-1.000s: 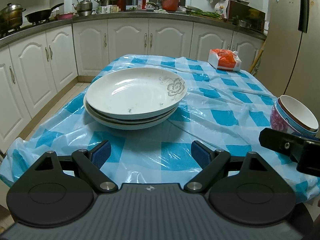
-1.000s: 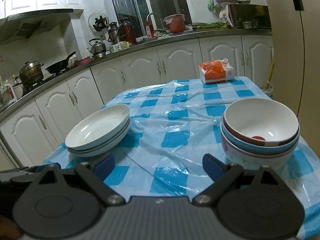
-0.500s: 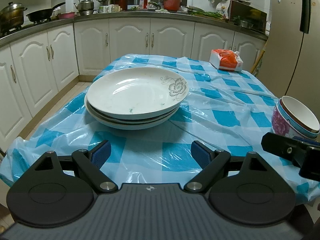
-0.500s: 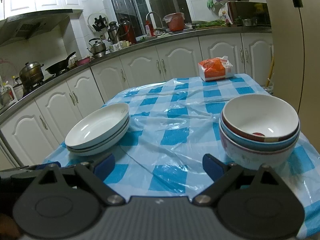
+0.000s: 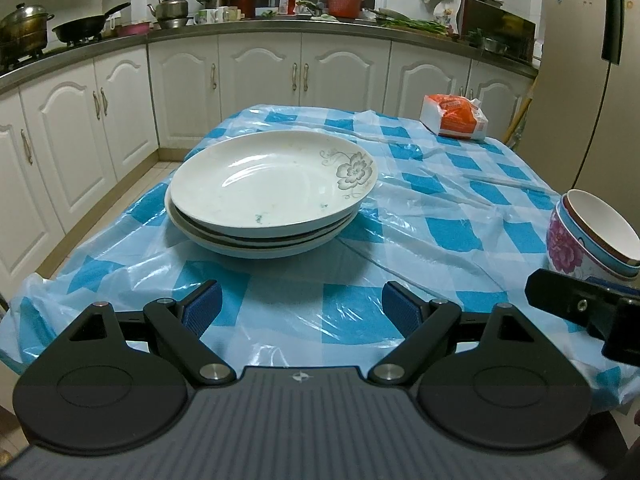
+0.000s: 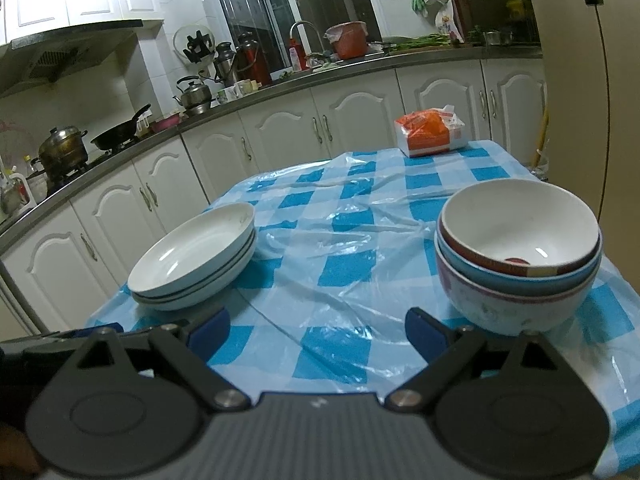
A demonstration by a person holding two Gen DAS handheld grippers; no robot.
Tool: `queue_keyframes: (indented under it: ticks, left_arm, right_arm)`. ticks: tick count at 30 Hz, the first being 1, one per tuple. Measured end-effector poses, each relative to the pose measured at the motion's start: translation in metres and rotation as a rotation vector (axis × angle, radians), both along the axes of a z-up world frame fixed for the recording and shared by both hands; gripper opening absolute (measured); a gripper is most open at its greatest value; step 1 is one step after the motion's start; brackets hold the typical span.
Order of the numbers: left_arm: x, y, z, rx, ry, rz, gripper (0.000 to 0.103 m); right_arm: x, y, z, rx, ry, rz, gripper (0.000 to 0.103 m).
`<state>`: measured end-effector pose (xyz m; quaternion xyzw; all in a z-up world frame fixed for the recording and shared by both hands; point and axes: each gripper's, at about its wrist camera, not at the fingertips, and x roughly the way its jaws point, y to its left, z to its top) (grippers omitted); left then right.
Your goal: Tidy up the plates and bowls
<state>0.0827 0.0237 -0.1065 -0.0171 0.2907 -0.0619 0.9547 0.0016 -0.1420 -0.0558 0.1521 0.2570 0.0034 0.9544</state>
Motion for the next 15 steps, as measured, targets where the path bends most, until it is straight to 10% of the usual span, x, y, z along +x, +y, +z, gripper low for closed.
queue_keyframes:
  ticks: [15]
  left_arm:
    - [0.0009, -0.0061, 0.0011, 0.017, -0.006, -0.002, 0.103]
  right_arm:
    - [-0.0005, -0.0029, -0.0015, 0.018, -0.007, 0.014, 0.094]
